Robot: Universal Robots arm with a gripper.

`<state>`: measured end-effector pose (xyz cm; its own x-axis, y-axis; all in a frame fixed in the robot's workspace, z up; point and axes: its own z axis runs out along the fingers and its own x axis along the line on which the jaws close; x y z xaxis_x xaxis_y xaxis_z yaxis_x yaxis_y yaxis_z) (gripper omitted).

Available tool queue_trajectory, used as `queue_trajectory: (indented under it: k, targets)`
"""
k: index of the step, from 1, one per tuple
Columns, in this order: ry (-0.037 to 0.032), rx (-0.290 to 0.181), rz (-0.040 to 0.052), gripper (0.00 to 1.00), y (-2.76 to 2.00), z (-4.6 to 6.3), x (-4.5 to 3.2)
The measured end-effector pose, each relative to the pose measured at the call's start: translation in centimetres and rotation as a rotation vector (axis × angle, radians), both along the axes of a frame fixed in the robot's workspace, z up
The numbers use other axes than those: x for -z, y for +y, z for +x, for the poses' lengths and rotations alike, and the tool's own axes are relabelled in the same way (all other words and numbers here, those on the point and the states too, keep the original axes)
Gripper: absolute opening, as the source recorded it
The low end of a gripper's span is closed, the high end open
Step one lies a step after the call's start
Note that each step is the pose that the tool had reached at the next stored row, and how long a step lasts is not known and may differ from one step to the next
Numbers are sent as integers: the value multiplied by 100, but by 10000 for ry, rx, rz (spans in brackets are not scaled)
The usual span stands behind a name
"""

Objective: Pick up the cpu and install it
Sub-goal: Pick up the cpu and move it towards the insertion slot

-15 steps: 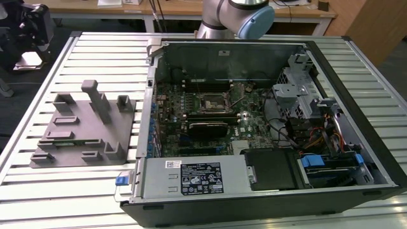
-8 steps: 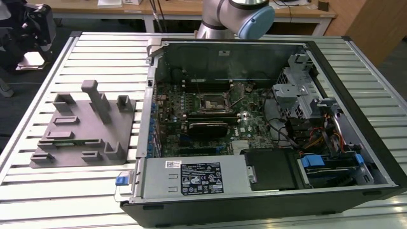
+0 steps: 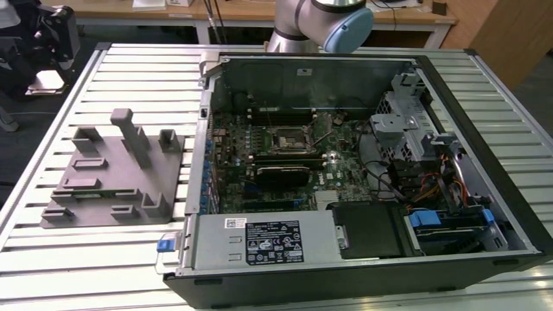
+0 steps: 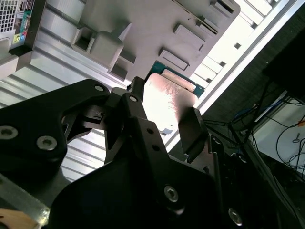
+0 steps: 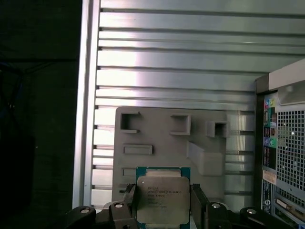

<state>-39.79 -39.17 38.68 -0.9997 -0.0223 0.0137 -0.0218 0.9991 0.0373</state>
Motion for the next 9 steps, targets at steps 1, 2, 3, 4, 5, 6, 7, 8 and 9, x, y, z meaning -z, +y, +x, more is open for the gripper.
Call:
queue_trajectory:
  k: [1, 2, 3, 4, 5, 6, 7, 8, 9]
  targets:
    - [0, 0, 0, 54, 0, 9, -1]
    - [1, 0, 1, 54, 0, 21, -2]
    - [2, 1, 0, 54, 0, 33, -3]
    - [3, 0, 0, 54, 0, 47, -2]
    - [4, 0, 0, 54, 0, 62, -3]
    - [3, 0, 1, 54, 0, 77, -2]
    - [4, 0, 1, 54, 0, 91, -2]
    - [3, 0, 1, 54, 0, 106, -2]
    - [3, 1, 1, 54, 0, 119, -2]
